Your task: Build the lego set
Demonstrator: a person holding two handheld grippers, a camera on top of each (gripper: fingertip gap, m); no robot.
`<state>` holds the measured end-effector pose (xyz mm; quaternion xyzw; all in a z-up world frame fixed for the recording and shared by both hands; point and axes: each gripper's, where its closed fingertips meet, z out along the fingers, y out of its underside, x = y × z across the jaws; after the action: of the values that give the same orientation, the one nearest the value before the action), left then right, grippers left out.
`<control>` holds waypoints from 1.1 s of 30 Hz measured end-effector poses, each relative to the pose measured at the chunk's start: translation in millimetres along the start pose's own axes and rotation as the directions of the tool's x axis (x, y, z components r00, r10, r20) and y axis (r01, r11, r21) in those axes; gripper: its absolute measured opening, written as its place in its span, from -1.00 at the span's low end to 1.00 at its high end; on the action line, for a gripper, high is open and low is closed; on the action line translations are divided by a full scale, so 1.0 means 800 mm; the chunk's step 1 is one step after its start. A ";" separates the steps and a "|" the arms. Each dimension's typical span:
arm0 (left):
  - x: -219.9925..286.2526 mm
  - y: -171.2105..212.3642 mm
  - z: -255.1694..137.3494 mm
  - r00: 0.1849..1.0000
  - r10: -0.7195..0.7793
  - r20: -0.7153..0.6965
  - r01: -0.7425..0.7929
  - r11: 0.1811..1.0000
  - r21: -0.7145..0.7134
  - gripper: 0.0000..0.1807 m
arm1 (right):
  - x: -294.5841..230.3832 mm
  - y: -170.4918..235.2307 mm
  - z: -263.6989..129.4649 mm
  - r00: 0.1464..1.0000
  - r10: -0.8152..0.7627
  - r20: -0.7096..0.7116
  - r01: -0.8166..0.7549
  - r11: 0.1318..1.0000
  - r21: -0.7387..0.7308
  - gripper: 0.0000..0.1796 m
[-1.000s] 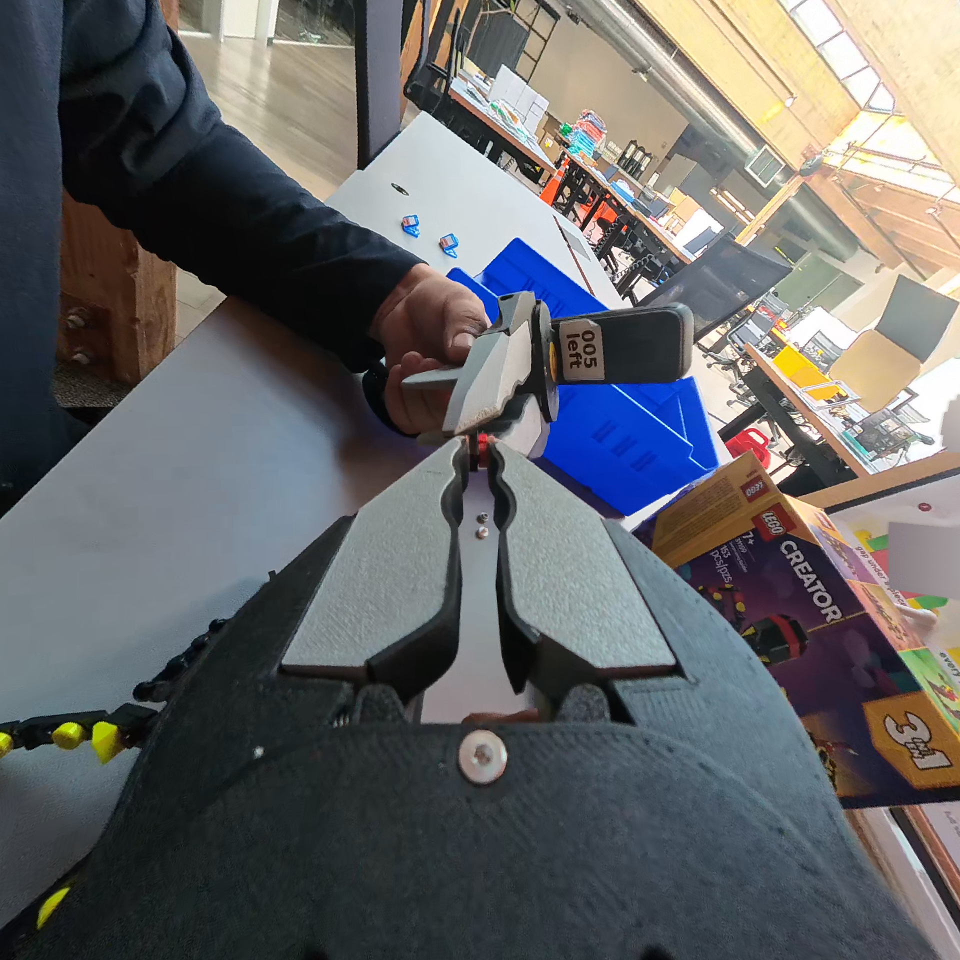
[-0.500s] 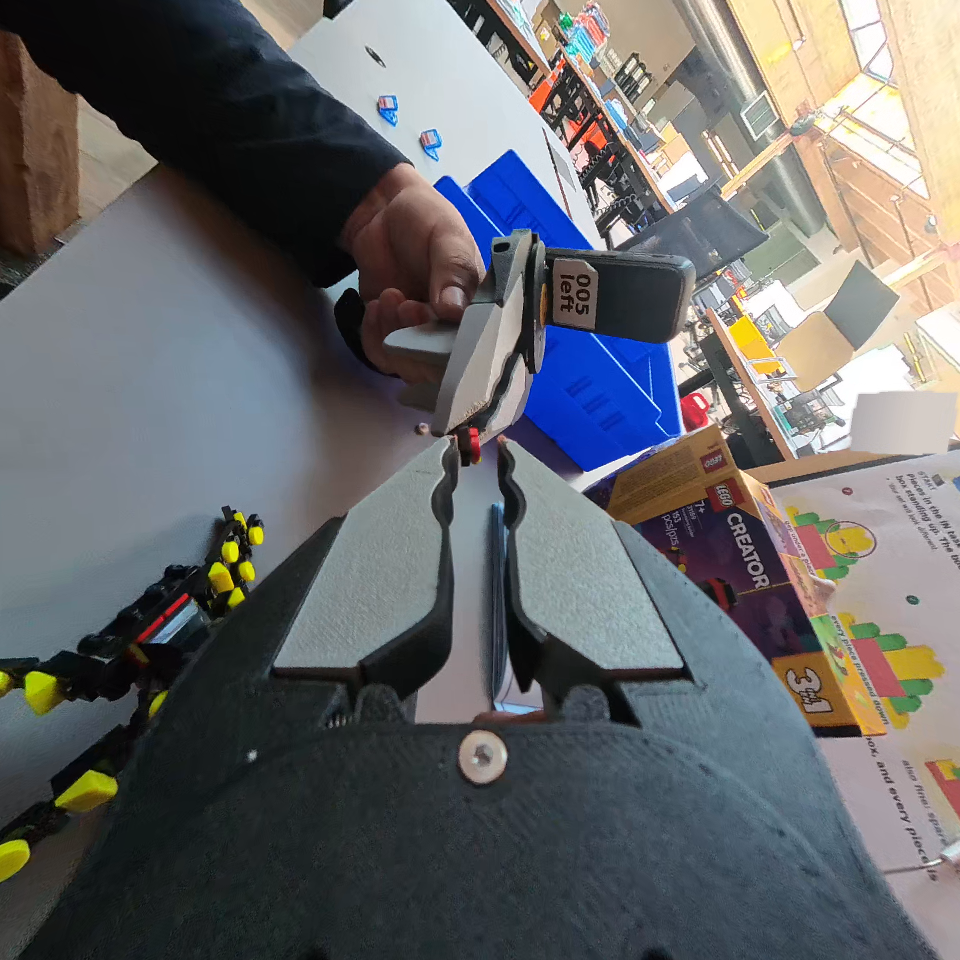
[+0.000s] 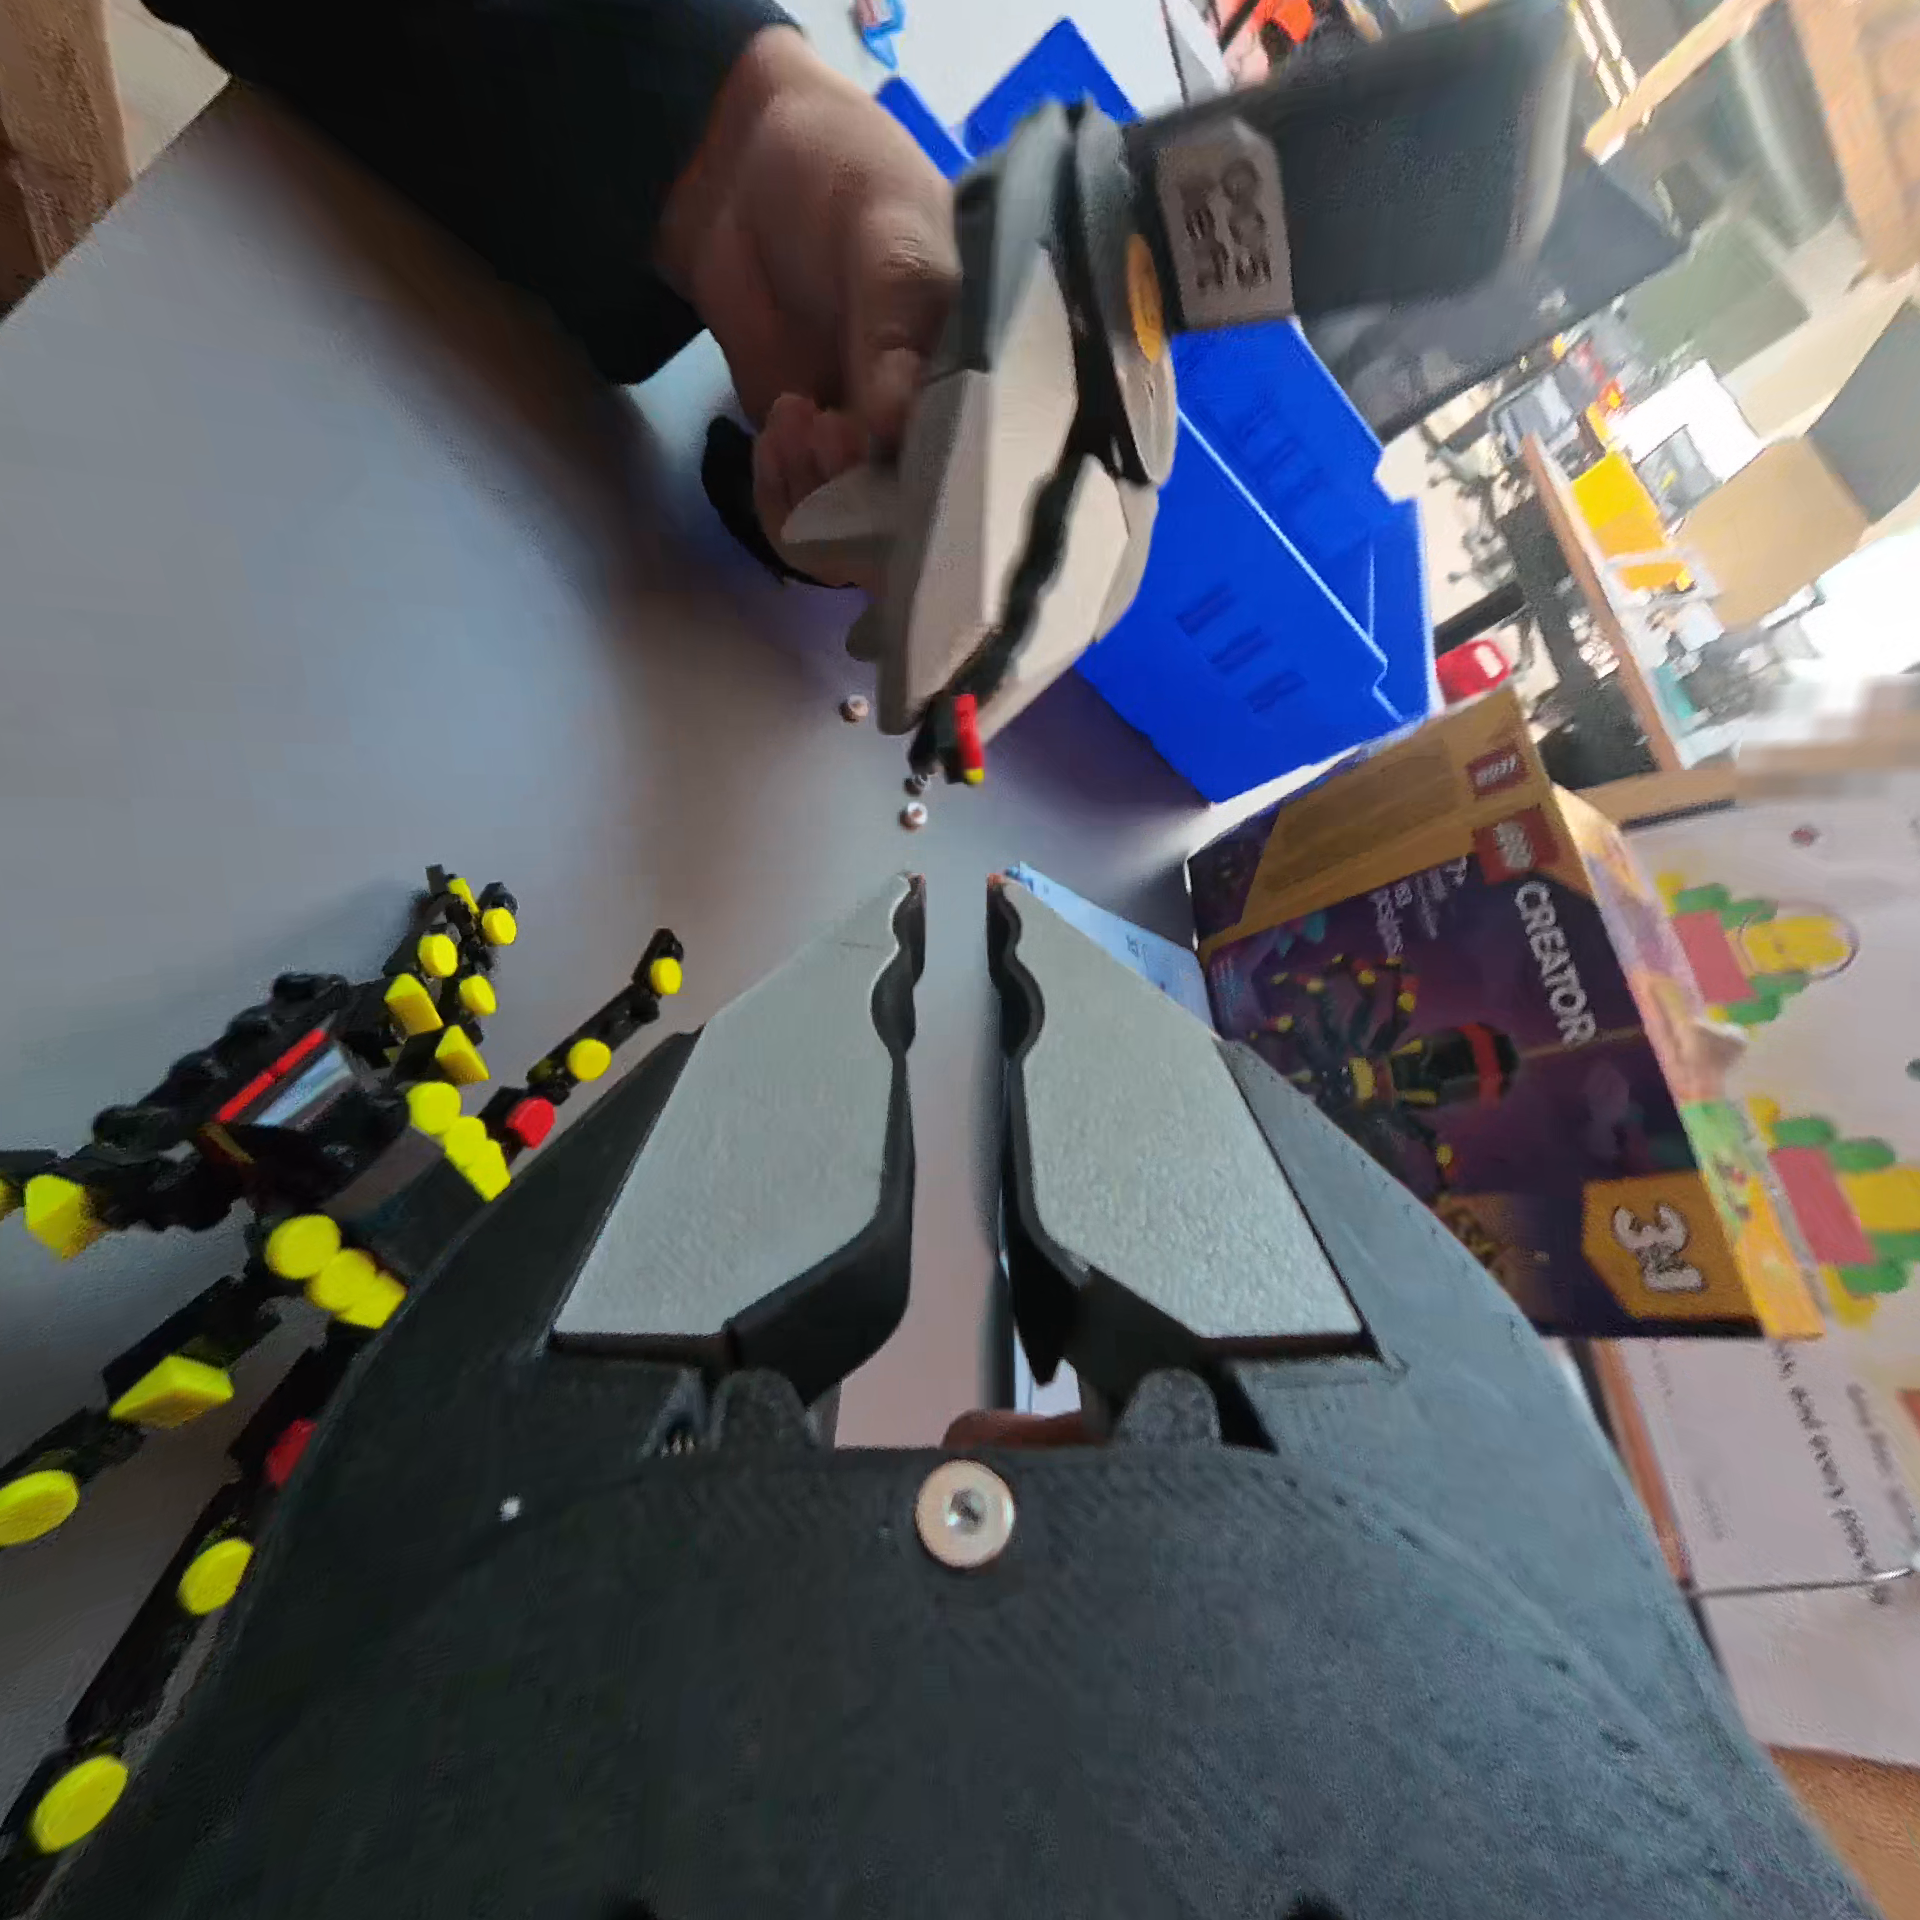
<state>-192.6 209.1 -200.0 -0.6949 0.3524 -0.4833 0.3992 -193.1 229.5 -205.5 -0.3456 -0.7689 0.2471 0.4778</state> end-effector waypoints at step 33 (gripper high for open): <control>-0.035 -0.005 0.005 0.483 0.766 0.425 -0.664 0.637 -0.392 -0.95 | 0.002 -0.007 0.005 0.366 0.778 0.510 -0.881 0.467 -0.080 -0.95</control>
<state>-196.4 235.8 -208.3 -0.6237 0.5179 -0.0146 0.5853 -198.9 227.0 -202.7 -0.5617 -0.5483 0.6092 0.1127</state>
